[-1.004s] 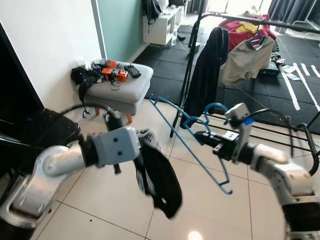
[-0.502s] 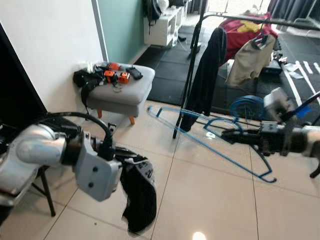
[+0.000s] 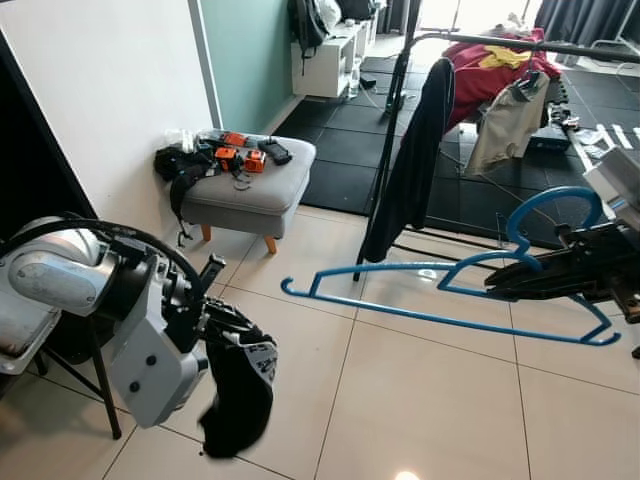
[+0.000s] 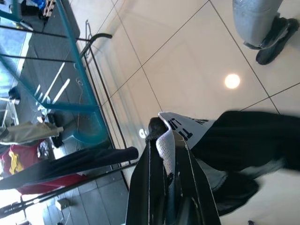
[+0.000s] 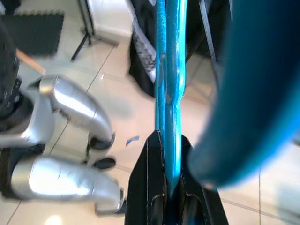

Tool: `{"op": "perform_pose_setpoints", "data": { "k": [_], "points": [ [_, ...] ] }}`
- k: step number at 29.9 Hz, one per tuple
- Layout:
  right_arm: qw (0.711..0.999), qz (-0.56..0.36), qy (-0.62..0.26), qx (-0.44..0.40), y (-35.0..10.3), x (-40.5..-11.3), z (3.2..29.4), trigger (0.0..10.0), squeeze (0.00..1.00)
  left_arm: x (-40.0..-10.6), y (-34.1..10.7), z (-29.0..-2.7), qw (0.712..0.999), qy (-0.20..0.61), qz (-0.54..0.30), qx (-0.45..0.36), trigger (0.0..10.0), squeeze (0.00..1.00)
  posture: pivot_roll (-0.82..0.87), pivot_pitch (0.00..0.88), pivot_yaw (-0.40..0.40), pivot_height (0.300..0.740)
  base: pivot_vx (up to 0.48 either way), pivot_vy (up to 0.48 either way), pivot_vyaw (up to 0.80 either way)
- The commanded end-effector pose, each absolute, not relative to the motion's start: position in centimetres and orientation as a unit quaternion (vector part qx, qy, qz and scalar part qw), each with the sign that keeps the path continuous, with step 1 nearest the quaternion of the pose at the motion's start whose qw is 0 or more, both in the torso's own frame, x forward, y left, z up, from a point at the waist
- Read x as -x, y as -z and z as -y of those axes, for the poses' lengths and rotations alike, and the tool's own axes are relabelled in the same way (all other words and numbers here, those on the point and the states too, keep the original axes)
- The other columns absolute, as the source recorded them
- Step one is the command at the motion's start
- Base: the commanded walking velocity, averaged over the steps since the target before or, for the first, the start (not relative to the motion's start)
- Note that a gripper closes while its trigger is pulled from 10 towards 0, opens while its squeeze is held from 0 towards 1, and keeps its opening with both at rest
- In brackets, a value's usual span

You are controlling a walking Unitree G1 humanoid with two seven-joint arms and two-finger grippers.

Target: Hang hanger

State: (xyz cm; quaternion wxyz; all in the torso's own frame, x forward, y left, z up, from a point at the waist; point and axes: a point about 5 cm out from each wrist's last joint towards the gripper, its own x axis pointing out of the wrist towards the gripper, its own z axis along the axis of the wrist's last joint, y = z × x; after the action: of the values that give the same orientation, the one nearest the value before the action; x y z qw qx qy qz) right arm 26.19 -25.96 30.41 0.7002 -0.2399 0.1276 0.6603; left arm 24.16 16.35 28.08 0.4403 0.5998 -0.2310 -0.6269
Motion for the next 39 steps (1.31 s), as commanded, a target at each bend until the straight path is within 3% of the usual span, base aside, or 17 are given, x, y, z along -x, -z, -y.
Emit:
{"op": "perform_pose_setpoints", "data": {
  "k": [1,10,20,25,30,33,36,38,39],
  "points": [
    [0.680,-0.125,-0.675,0.258,-30.7,-26.0,25.3,10.0,0.00,-24.2,-28.6,-16.5,0.433,0.627,0.240,-0.602,10.0,0.00,-0.07,0.008,0.042,0.740,0.000,0.000,0.00],
    [0.668,-0.139,-0.679,0.273,-30.1,-26.2,25.2,10.0,0.00,-24.2,-29.5,-16.4,0.444,0.628,0.265,-0.582,10.0,0.00,-0.07,0.003,0.043,0.740,0.000,0.000,0.00],
    [0.637,-0.156,-0.703,0.275,-29.1,-25.9,24.6,10.0,0.00,-23.9,-30.6,-15.6,0.429,0.634,0.306,-0.566,10.0,0.00,-0.07,0.000,0.046,0.740,0.000,0.000,0.00],
    [0.601,-0.169,-0.739,0.252,-26.5,-25.5,23.1,10.0,0.00,-23.9,-30.8,-15.1,0.419,0.630,0.324,-0.568,10.0,0.00,-0.06,0.000,0.047,0.740,0.000,0.000,0.00],
    [0.594,-0.169,-0.743,0.257,-25.3,-26.3,22.4,10.0,0.00,-23.9,-31.1,-14.7,0.412,0.626,0.338,-0.570,10.0,0.00,-0.06,0.000,0.045,0.740,0.000,0.000,0.00],
    [0.599,-0.167,-0.738,0.264,-24.4,-27.4,21.8,10.0,0.00,-23.8,-31.6,-14.2,0.408,0.621,0.353,-0.568,10.0,0.00,-0.06,0.000,0.044,0.740,0.000,0.000,0.00],
    [0.622,-0.168,-0.711,0.281,-23.4,-28.5,21.0,10.0,0.00,-23.6,-32.0,-13.8,0.406,0.615,0.369,-0.567,10.0,0.00,-0.06,0.000,0.042,0.740,0.000,0.000,0.00],
    [0.653,-0.174,-0.678,0.289,-22.5,-29.5,20.6,10.0,0.00,-23.5,-32.3,-13.6,0.407,0.607,0.379,-0.568,10.0,0.00,-0.06,0.000,0.041,0.740,0.000,0.000,0.00],
    [0.653,-0.174,-0.678,0.289,-22.5,-29.5,20.6,10.0,0.00,-23.5,-32.3,-13.6,0.407,0.607,0.379,-0.568,10.0,0.00,-0.06,0.000,0.041,0.740,0.000,0.000,0.00]
  ]
}}
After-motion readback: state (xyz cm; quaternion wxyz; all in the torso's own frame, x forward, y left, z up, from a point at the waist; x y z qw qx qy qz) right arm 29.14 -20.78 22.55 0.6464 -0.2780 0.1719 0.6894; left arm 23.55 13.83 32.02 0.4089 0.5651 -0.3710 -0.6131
